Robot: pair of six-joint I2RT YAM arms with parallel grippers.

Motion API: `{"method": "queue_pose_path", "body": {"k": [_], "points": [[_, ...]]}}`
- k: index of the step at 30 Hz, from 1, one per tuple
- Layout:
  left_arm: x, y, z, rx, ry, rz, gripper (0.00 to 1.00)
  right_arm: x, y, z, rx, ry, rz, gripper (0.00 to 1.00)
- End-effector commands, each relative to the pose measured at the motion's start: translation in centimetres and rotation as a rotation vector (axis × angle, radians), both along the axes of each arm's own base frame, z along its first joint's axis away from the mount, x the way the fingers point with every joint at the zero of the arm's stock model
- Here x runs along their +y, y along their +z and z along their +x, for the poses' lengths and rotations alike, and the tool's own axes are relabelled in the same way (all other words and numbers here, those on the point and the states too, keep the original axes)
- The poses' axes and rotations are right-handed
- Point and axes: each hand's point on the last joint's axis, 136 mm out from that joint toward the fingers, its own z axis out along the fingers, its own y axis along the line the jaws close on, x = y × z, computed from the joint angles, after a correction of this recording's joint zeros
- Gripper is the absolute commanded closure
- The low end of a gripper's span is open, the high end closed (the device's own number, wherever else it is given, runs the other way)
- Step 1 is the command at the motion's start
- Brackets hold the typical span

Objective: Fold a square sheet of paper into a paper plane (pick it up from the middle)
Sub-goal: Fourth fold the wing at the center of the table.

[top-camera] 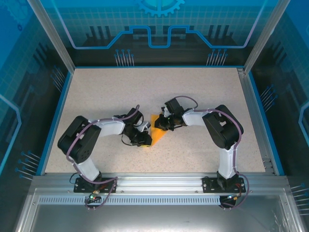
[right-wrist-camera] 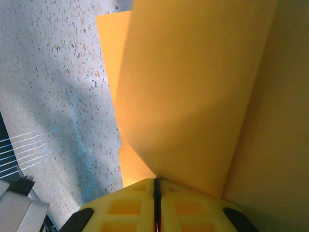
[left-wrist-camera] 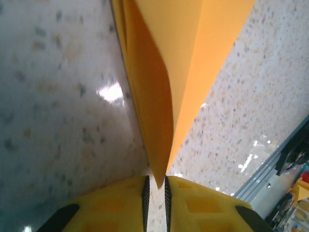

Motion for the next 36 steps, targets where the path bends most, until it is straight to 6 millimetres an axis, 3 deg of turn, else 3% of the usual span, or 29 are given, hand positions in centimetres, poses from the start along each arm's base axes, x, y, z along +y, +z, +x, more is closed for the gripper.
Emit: {"method": "queue_pose_path", "body": {"k": [1,6,12,18,27,36], "points": [[0.6,1.6,-0.7,-0.016,0.063,0.0,0.78,-2.9,-4.9,-2.0,0.104,-0.021,-0.159,0.9],[2.0,3.2,1.1,-0.096,0.215,0.017,0.81,-3.0,-5.1,-2.2,0.107,-0.02,-0.164,0.9],[-0.7,5.9,3.9,-0.111,0.259,-0.122,0.84,-3.3,-5.1,-2.3,0.105,-0.023,-0.175,0.9],[-2.9,6.3,6.7,-0.099,0.298,-0.208,0.82,-3.3,-5.3,-2.3,0.109,-0.023,-0.174,0.9],[-2.8,2.3,6.3,-0.006,0.294,-0.147,0.81,-3.2,-5.1,-2.1,0.105,-0.025,-0.172,0.9],[-0.1,-2.6,2.4,0.093,0.256,0.029,0.83,-3.4,-4.3,-1.5,0.088,-0.034,-0.172,0.9]]}}
